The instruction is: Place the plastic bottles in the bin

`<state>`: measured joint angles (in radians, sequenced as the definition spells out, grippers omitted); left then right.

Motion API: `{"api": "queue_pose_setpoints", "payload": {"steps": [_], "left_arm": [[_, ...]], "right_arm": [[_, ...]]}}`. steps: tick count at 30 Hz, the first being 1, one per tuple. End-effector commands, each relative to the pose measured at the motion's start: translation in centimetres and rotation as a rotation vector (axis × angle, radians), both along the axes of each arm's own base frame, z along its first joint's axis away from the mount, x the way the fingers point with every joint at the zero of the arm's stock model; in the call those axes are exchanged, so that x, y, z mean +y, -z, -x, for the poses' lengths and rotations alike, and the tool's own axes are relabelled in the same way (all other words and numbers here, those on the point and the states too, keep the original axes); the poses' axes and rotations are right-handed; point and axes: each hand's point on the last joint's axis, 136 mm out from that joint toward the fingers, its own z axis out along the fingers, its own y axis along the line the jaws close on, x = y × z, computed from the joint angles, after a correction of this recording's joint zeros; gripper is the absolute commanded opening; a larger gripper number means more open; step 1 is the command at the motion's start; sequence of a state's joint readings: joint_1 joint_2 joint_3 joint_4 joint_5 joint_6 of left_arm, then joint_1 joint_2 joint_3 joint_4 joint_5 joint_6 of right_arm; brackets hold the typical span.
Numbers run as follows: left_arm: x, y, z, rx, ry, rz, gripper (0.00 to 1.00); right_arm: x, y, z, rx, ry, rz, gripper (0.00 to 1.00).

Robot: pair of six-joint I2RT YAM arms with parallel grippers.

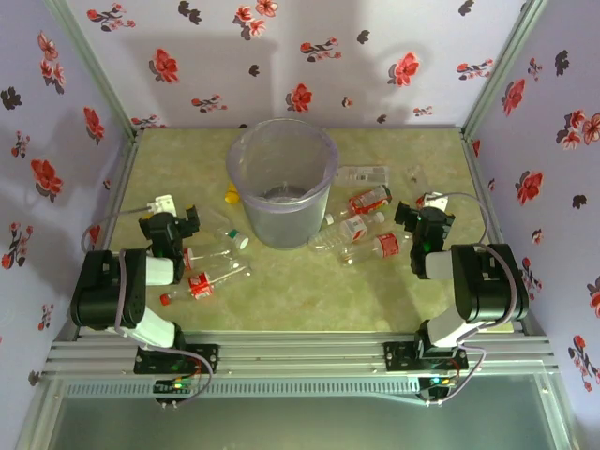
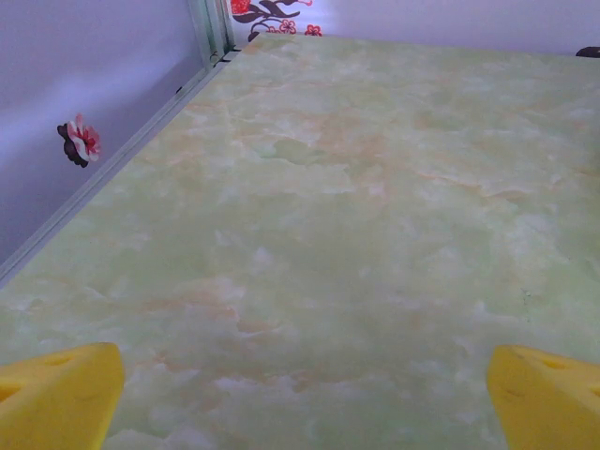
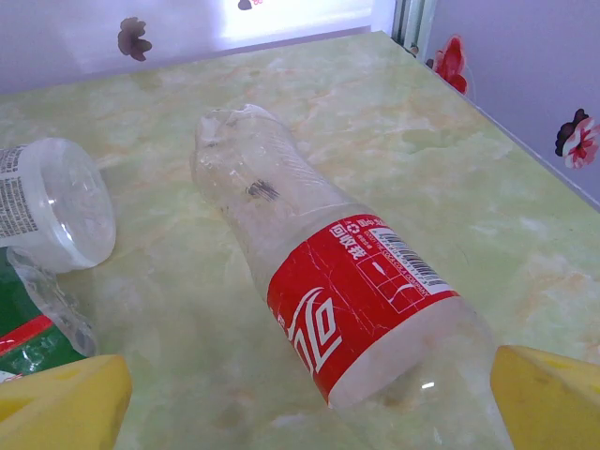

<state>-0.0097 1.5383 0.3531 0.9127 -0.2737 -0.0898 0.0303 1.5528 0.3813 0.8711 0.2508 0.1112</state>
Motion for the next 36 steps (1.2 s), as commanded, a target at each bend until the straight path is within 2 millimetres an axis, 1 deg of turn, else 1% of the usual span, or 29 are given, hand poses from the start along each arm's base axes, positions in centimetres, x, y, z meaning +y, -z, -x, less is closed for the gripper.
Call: {"api": "queue_pose_setpoints", "payload": {"steps": [1,28,30,31,35,36], "left_arm": [[-0.1,-1.0,-0.6,-0.033,0.005,-0.018,1.00],[-0.1,-0.9,-0.7,-0.028,0.006,-0.020,1.00],[-0.1,-1.3,-0.6,-0.036,0.008,-0.022,1.00],[0.0,-1.8,-0.4,-0.031,-0.001,-0.019,1.00],[1.6,-6.2,1.3,-0.056,-0.102,-0.019,1.00],[1.9,-7.3,1.7,-0.053,-0.121,-0.012,1.00]], "right_arm": [[-0.2,-0.4,-0.2,-0.021,0.002,0.006,0.99],[-0.3,-0.3,-0.3,-0.016,0.001,-0.002,0.99],[-0.4,-1.4,-0.6,-0.031,0.012,-0.006,0.99],[-0.5,-2.0,-0.6,0.006,0.012,-0.003,0.99],[-0.7,-6.9,-0.7,0.041,0.013,-0.001,0.99],[-0.6,-7.5,-0.5,0.087,0.011,-0.005,0.99]]}}
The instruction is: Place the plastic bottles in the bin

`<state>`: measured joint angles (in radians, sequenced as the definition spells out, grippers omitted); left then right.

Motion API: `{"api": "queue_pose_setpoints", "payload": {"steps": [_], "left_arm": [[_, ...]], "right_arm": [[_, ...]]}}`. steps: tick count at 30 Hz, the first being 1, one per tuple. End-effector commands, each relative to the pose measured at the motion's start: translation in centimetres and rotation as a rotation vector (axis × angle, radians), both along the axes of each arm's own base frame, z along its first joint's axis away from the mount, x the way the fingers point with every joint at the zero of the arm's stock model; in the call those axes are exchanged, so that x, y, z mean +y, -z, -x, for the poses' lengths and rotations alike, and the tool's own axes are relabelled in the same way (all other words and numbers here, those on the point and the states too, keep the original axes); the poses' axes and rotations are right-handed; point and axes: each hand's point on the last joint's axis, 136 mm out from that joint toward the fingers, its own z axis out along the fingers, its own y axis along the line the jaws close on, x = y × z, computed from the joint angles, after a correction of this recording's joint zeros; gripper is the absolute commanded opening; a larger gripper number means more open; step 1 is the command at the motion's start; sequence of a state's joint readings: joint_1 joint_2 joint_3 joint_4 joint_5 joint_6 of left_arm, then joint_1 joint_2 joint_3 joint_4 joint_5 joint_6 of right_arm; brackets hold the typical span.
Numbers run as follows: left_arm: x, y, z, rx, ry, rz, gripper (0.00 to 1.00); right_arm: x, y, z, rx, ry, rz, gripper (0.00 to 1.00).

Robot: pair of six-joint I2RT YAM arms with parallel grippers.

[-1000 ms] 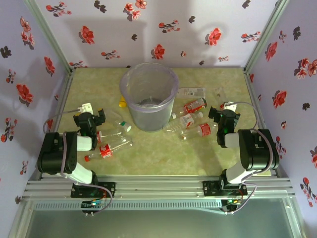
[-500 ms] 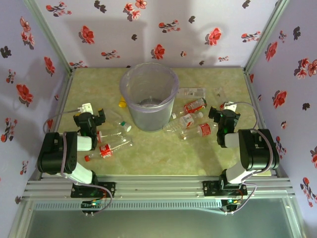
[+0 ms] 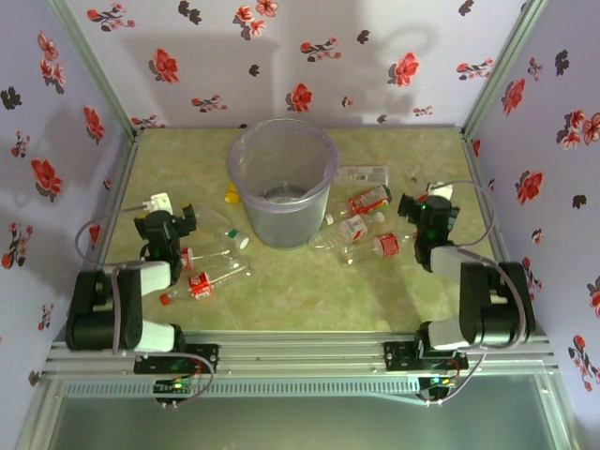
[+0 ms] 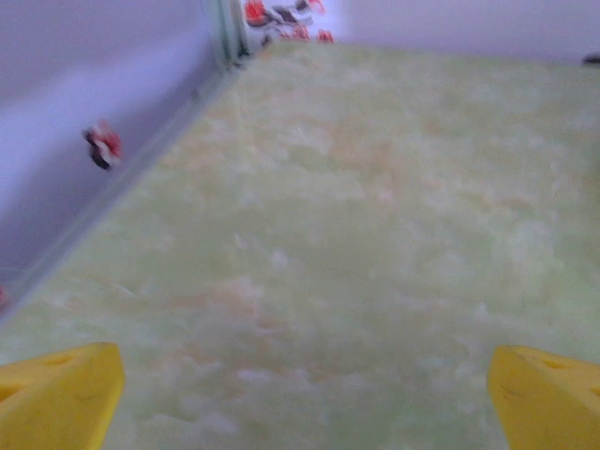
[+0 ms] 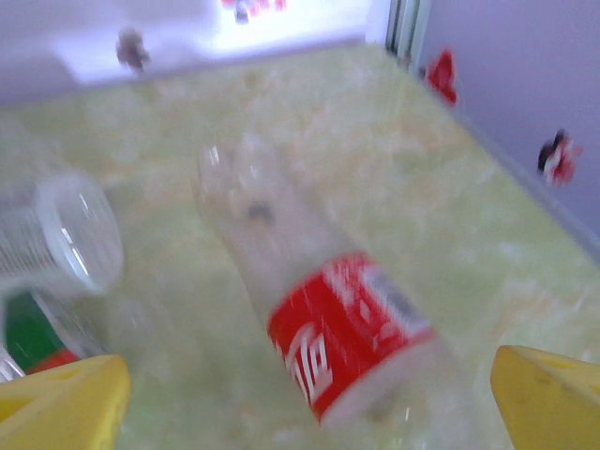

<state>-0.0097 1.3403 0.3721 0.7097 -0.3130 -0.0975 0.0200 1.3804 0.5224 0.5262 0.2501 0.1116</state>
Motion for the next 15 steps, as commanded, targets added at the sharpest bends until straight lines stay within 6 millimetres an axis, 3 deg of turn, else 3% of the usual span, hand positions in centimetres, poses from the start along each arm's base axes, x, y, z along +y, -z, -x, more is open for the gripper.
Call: {"api": "queue_pose_setpoints", "payload": {"steps": [1,4,6,10,13,15], "left_arm": [[1.6,-5.2,1.0,-0.024,-0.108,0.002,1.00],[1.9,-7.9,2.4,0.038,-0.149,0.049,1.00],[1.8,-9.2,3.2,0.086,-0.161,0.090,1.00],[-1.1,-9.5,4.0,0.198,-0.041,0.223,1.00],[-2.9,-9.3,4.7,0.232,0.024,0.328,1.00],[-4.0,-9.0,5.1,0.250,0.059,0.384,1.00]], "right_arm": [[-0.2,-4.0,0.3,0.103,0.002,-0.011,0.99],[-0.9,-4.6,1.3,0.273,0.040,-0.028,0.99],[-1.9,-4.0,2.1,0.408,0.069,-0.080,0.99],[-2.5,-3.4,2.1,0.563,0.066,-0.135,0.99],[-3.2,-1.8,1.2,0.658,0.038,-0.108,0.99],[-2.5,-0.2,0.4,0.730,-0.042,-0.093,0.99]]}}
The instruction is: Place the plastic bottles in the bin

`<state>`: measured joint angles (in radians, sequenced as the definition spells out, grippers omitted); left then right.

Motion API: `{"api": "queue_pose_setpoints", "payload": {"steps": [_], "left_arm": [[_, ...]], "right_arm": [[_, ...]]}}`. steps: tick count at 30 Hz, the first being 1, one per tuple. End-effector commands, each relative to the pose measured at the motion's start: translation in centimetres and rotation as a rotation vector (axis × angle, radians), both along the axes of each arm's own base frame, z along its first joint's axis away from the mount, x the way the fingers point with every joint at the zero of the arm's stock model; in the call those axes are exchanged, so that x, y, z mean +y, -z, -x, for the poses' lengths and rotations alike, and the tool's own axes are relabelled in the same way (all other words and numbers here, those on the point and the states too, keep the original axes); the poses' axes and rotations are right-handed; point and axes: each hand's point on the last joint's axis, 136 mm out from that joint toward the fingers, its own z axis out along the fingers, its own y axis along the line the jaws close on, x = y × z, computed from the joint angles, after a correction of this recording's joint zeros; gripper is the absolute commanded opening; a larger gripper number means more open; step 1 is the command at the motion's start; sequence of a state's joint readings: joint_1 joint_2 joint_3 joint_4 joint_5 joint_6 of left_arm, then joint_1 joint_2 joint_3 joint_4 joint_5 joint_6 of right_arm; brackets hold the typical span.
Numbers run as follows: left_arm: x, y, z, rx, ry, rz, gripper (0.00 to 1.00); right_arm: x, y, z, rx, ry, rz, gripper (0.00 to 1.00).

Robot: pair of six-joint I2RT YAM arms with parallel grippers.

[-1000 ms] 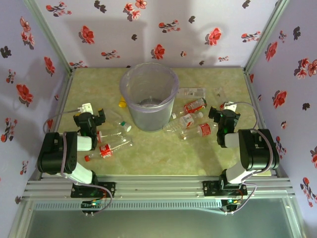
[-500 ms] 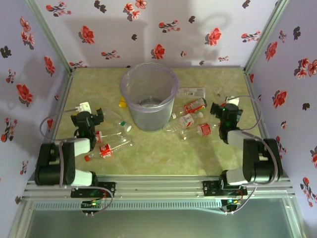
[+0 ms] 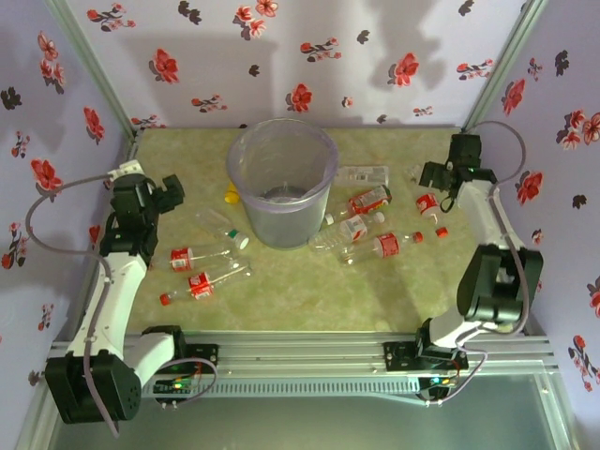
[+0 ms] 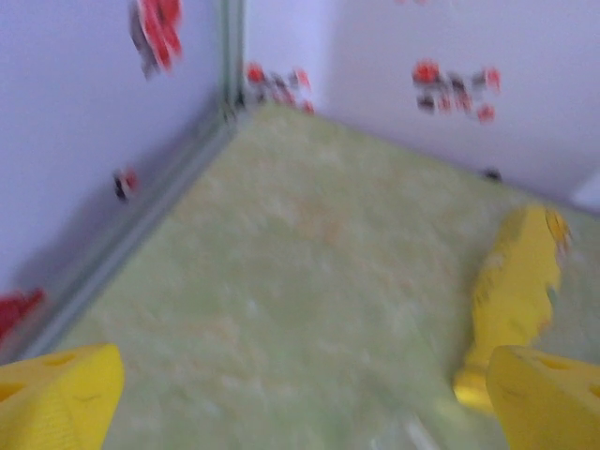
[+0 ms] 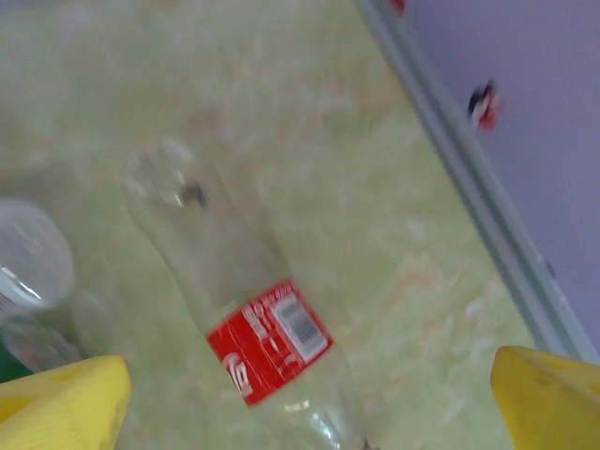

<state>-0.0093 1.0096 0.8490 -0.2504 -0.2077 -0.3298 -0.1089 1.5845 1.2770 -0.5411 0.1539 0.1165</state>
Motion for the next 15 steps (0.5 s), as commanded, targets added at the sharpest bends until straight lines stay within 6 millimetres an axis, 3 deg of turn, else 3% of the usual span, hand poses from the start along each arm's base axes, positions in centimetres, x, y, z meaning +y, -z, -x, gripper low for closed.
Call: {"api": "queue_pose_setpoints", "payload": {"steps": [1,5,12,15], "left_arm": [[-2.8,3.0,2.6,0.157,0.081,0.167,1.00],[-4.4,3.0,3.6,0.196,0.144,0.235,1.00],[-5.2,1.8,4.4,0.176,0.175,0.267,1.00],[-5.2,1.6,4.5,0.169,0.174,0.278,1.00]], "right_arm": [[1.4,3.9,2.0,0.254,-0.123,-0.043,0.99],[1.4,6.5,2.0,0.377,-0.199,-0.030,0.99],[2.1,9.8,0.4,0.424,-0.296,-0.085,0.99],[2.1,11.0,0.3,0.454,-0.299,-0.107,0.92]]}}
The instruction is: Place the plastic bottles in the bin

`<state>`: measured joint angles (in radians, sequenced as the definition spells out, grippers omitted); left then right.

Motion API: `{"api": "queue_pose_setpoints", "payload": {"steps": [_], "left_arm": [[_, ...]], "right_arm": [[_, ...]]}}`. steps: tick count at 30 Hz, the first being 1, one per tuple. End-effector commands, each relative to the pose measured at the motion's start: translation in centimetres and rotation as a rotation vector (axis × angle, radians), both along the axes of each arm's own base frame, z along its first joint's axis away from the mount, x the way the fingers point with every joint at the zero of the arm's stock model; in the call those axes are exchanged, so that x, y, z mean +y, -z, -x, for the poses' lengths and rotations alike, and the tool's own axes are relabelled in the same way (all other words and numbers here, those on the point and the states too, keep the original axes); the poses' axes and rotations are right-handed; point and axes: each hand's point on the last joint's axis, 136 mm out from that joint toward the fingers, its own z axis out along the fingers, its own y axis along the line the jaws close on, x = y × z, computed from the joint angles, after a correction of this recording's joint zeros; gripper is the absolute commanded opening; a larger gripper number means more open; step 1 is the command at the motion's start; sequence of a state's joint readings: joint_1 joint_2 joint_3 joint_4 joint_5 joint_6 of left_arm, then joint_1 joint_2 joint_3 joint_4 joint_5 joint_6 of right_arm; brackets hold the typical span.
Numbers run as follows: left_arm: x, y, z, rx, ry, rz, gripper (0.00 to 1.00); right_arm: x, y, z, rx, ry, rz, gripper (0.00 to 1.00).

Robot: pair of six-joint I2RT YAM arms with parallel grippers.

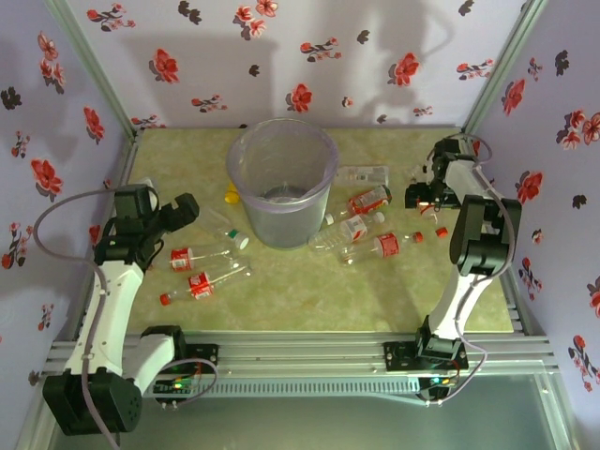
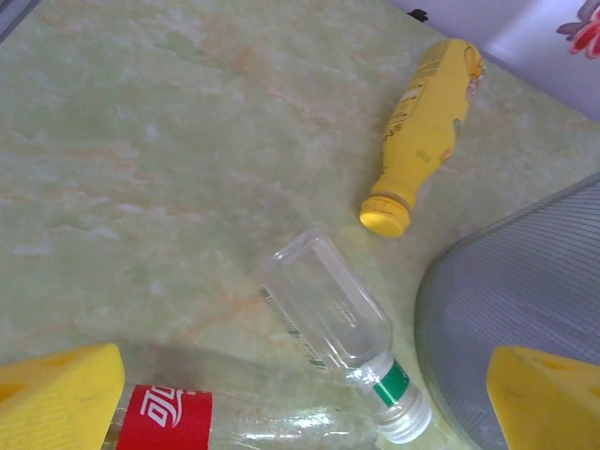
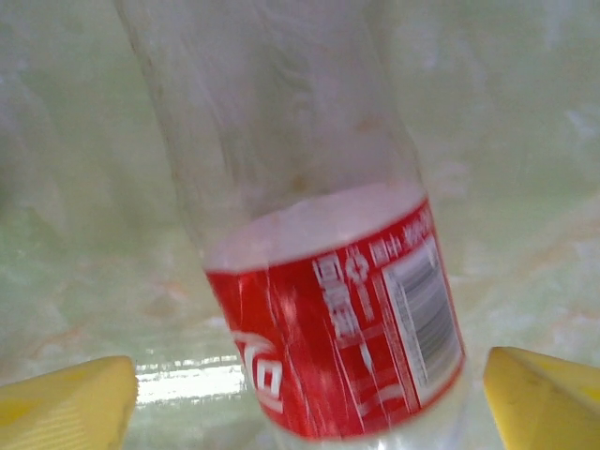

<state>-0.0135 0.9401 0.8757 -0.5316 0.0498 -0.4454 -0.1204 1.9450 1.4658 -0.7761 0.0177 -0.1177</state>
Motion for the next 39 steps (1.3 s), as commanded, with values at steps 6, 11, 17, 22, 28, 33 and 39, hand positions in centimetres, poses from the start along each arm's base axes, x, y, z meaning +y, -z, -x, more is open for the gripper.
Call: {"api": "queue_pose_setpoints", "payload": {"steps": [6,11,17,22,28,33,39], "left_arm": [[-0.9,-1.6,0.3,-0.029,0.012,0.060,1.00],[-1.3,-2.2,0.0,-0.049,0.020,0.082,1.00],[-1.8,-3.7,0.2,-0.066,0.034,0.100,1.00],[-2.2,-6.8,0.9,-0.131,0.047,0.114,1.00],[-3.5,-12.5,2.0,-0.250,0.098,0.181,1.00],[-7.0,-18.8,2.1,-0.392,0.239,0.316,1.00],[-16.2,-24.5,2.0,-0.473,0.567,0.346,1.00]], "right_arm": [[-0.1,2.1,0.2,0.066,-0.054,-0.021,0.87],[-0.3,3.0,-0.1,0.054,-0.052,-0.009,0.81],[-0.1,2.5,-0.4,0.037,-0.051,-0.022,0.66],[-0.3,-1.1,-0.6,-0.036,-0.030,-0.003,0.60],[0.6,-8.0,-0.2,-0.191,0.010,-0.017,0.58],[4.1,-13.4,1.5,-0.335,-0.024,-0.097,0.58],[10.9,-22.3,5.5,-0.596,-0.167,-0.259,0.57]]}}
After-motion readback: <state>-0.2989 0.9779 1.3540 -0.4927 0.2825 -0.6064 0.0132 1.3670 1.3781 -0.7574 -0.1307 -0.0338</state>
